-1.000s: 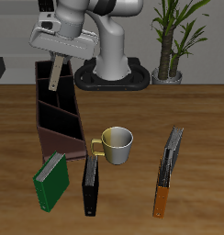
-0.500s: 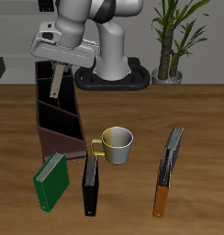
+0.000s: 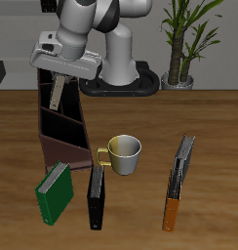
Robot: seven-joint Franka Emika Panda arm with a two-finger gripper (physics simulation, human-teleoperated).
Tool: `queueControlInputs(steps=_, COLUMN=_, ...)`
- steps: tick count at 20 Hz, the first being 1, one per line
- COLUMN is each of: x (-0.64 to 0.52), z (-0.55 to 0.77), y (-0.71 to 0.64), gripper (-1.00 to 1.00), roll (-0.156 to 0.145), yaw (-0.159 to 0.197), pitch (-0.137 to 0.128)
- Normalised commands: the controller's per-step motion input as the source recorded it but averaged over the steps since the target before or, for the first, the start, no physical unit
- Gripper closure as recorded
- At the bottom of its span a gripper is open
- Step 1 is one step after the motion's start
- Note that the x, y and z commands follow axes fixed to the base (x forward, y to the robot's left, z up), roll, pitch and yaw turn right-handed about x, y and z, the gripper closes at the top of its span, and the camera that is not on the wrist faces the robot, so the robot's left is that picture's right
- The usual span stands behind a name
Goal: Place the yellow book into the right desk caddy's back compartment
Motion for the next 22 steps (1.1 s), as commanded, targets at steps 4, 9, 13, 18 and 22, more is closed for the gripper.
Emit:
queueControlInputs(steps=4, x=0.06, z=-0.09, y=-0.07, gripper=1.00, roll=-0.015, yaw=-0.003, pitch=0.022)
queueControlInputs(steps=9, x=0.09, z=-0.16, y=-0.10, gripper=1.00, roll=-0.016, yaw=-0.033, pitch=0.036)
queueControlInputs(steps=13, x=0.12, z=-0.28, y=0.05, gripper=1.00, roll=0.009, yaw=0.002, pitch=0.040)
queueControlInputs(steps=18, x=0.06, z=-0.17, y=-0.06, gripper=-1.00, roll=-0.003, yaw=-0.044, pitch=0.057)
queueControlInputs(steps=22, x=-0.01, z=-0.02, y=0.00, gripper=-1.00, roll=0.010, yaw=-0.002, pitch=-0.003)
